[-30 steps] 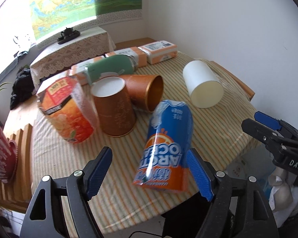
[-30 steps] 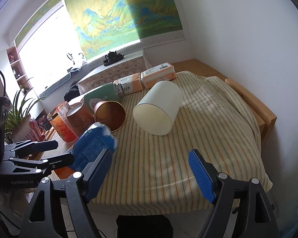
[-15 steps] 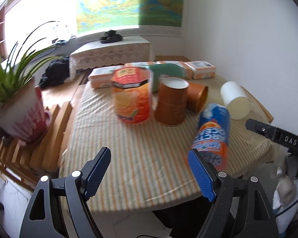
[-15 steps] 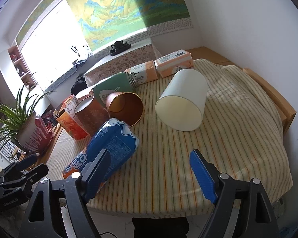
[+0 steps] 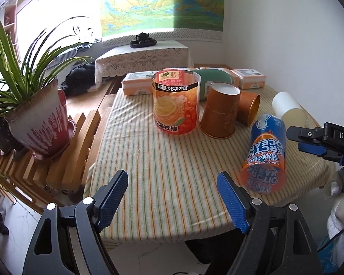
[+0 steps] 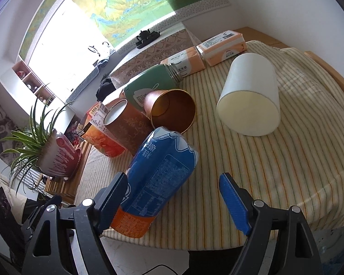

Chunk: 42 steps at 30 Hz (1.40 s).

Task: Flip cup upside down
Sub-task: 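Close the right tool on the bottle while the left tool opens and releases it, then hold the bottle in the right tool and pull the left tool back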

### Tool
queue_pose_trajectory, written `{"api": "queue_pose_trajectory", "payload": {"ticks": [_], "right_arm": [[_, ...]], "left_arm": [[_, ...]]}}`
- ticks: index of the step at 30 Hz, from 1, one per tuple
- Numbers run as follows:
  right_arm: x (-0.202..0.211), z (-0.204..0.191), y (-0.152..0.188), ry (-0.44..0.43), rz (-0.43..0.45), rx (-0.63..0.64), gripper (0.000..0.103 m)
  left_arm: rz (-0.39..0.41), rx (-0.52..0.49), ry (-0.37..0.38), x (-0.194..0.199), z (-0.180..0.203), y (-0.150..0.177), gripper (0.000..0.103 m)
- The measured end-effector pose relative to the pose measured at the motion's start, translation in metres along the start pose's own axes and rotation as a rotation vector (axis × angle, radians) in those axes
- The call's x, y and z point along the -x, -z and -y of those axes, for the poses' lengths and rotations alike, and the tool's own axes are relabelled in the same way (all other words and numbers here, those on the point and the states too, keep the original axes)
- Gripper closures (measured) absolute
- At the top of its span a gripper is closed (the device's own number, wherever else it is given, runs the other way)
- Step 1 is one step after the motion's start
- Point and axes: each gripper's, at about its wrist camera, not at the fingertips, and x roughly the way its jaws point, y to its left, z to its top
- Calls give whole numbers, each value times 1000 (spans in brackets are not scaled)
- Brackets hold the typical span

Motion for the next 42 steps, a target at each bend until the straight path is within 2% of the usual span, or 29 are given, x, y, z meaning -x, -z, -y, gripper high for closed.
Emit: {"api": "queue_pose_trajectory", "payload": {"ticks": [21, 42], "right_arm": [[-31, -6, -7, -18, -103, -73, 24], [-56, -5, -13, -103, -170, -140, 24]], "left_arm": [[1, 45, 1, -12, -14, 2, 20], [-10, 56, 3, -21, -17, 2, 20]]}}
